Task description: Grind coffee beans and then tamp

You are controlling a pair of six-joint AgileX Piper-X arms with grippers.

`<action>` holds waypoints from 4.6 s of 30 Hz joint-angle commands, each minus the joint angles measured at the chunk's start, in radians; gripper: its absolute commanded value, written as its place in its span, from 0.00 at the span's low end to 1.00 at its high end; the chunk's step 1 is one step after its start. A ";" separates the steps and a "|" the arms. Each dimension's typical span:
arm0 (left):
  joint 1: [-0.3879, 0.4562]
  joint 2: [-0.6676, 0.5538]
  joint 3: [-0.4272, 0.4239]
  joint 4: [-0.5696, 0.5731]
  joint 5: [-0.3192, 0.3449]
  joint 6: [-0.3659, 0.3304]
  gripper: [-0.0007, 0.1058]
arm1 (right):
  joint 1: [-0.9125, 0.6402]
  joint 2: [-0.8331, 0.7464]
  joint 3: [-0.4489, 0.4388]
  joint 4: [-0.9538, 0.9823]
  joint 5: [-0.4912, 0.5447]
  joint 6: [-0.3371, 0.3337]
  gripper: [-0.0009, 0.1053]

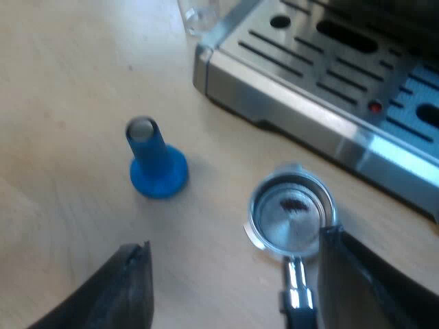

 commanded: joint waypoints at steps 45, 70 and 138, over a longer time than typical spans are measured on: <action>-0.005 0.479 0.190 -0.656 -0.242 0.007 0.68 | -0.004 -0.011 -0.011 -0.048 0.000 -0.022 0.53; -0.005 0.772 0.190 -0.797 -0.294 0.066 0.68 | -0.004 -0.011 -0.011 -0.048 0.000 -0.022 0.53; -0.005 0.210 -0.041 -0.312 -0.273 0.066 0.21 | -0.005 -0.011 0.015 -0.048 0.014 -0.021 0.53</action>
